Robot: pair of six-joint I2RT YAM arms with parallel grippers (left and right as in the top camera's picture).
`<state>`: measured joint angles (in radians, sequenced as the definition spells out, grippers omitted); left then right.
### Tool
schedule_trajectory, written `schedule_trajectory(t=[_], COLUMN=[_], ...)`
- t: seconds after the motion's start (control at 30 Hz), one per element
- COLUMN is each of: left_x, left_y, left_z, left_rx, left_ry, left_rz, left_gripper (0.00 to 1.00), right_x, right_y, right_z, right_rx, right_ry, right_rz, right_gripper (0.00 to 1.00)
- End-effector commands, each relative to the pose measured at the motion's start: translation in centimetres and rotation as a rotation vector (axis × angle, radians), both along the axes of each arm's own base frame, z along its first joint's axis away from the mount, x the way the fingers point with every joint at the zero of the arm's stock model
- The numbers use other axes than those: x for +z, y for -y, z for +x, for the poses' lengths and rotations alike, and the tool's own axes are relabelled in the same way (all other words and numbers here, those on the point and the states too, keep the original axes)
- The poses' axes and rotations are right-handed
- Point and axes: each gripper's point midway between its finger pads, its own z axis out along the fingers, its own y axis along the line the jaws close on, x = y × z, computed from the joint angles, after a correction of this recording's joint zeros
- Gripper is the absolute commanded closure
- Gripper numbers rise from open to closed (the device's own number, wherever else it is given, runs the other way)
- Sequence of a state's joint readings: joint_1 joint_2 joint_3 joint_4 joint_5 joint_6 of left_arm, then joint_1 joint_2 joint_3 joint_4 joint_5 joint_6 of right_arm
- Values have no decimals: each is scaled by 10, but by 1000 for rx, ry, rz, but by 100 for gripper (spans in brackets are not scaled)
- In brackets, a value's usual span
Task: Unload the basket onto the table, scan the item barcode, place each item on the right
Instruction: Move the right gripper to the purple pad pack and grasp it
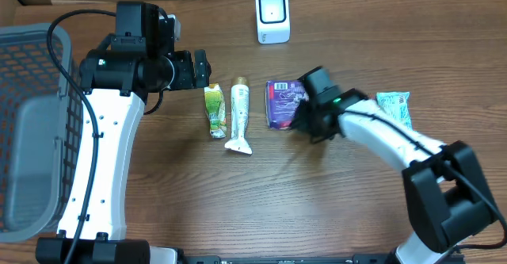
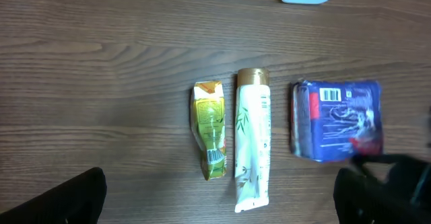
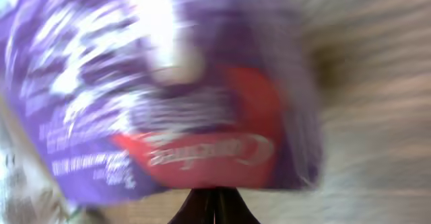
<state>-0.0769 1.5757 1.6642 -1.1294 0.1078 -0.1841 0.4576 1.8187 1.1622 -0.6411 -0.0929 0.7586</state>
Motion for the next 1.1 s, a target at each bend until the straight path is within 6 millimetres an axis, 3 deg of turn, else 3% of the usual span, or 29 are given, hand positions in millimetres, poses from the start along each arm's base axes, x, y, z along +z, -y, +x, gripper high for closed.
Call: schedule_trajectory(t=[0.0, 0.07, 0.17, 0.27, 0.4, 0.53, 0.67, 0.9, 1.07], left_x=[0, 0, 0, 0, 0, 0, 0, 0, 0], left_y=[0, 0, 0, 0, 0, 0, 0, 0, 0], left_z=[3, 3, 3, 3, 3, 3, 3, 3, 3], left_rx=[-3, -3, -4, -3, -4, -3, -4, -3, -3], left_ry=[2, 2, 2, 3, 2, 2, 2, 2, 2], left_rz=[6, 6, 6, 6, 6, 6, 6, 6, 6], left_gripper=[1, 0, 1, 0, 0, 0, 0, 0, 0], right_x=[14, 17, 30, 46, 68, 68, 46, 1, -14], right_y=[20, 31, 34, 40, 46, 44, 34, 30, 20], right_z=[25, 31, 36, 43, 55, 59, 53, 47, 52], right_rx=[-4, 28, 162, 184, 178, 183, 188, 152, 175], right_ry=[33, 39, 77, 96, 140, 151, 83, -40, -37], right_rz=[69, 112, 219, 311, 439, 460, 464, 474, 537], right_gripper=[96, 96, 80, 69, 33, 16, 9, 9, 9])
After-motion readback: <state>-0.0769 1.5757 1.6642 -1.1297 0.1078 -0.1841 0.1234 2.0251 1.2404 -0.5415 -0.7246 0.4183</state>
